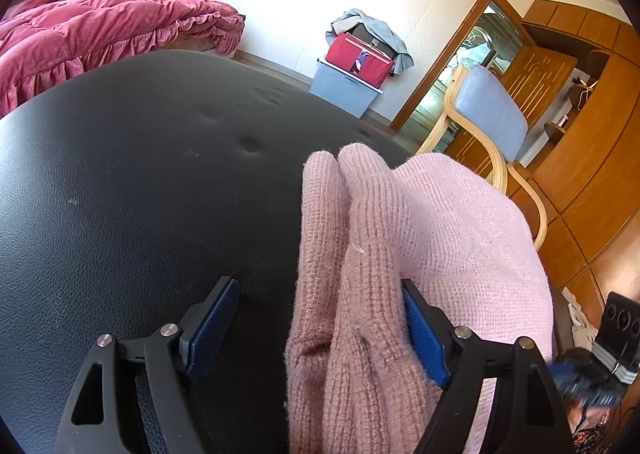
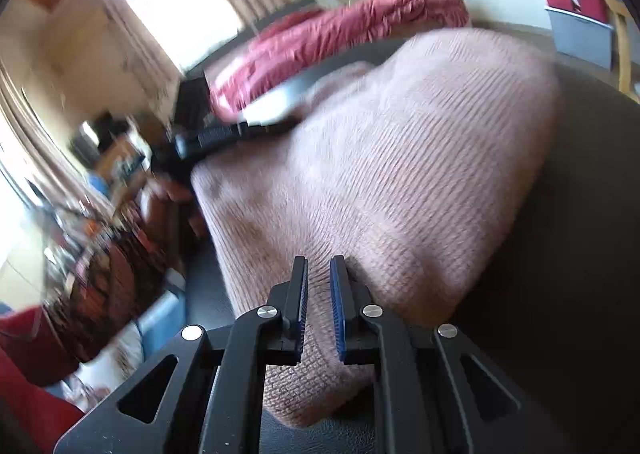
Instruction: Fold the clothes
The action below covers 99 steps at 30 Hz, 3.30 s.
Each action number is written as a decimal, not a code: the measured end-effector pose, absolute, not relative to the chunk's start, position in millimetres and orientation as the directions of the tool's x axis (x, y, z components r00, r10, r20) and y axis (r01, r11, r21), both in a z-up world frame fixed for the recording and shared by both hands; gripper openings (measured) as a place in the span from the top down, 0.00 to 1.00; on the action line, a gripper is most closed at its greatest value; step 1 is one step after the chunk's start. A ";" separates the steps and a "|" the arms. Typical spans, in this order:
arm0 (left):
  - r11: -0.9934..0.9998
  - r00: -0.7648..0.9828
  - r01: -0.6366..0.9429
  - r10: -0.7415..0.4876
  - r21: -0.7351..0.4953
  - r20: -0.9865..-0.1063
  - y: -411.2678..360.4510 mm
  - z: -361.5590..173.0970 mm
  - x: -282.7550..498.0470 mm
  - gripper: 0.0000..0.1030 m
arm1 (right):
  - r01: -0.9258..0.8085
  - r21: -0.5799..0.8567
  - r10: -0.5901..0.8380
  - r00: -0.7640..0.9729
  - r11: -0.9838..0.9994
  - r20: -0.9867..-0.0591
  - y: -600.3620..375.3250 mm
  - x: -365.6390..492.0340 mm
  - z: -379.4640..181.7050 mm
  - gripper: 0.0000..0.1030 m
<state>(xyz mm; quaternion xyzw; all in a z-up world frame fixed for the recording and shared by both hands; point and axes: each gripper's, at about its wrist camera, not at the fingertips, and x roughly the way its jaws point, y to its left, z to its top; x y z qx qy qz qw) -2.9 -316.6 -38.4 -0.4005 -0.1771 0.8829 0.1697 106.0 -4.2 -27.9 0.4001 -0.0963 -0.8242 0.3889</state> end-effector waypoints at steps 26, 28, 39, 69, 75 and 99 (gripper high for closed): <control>-0.892 -0.553 -0.196 0.443 -0.407 -0.705 -307.8 -32.0 -14.8 0.17 | 0.297 0.713 -0.745 -0.481 -0.635 -0.463 36.3 46.6 -55.4 0.31; -0.885 -0.515 -0.197 0.460 -0.422 -0.724 -309.6 -29.6 -20.6 0.17 | 0.298 0.716 -0.747 -0.481 -0.631 -0.459 36.9 46.9 -56.5 0.30; -0.771 -0.430 -0.200 0.624 -0.605 -0.652 -335.5 -32.5 -41.0 0.17 | 0.299 0.734 -0.761 -0.481 -0.610 -0.436 48.4 50.2 -62.3 0.30; -0.648 -0.298 -0.386 0.761 -0.656 -0.577 -300.2 -33.0 -49.5 0.12 | 0.302 0.762 -0.783 -0.478 -0.572 -0.398 52.8 61.9 -64.0 0.30; -0.669 -0.318 -0.402 0.742 -0.625 -0.590 -290.5 -35.4 -47.3 0.14 | 0.301 0.763 -0.784 -0.474 -0.572 -0.401 49.6 58.5 -63.2 0.30; -0.863 -0.679 -0.346 0.502 -0.369 -0.536 -281.1 0.9 15.9 0.65 | 0.264 0.770 -0.774 -0.472 -0.581 -0.423 37.9 46.9 -60.9 0.47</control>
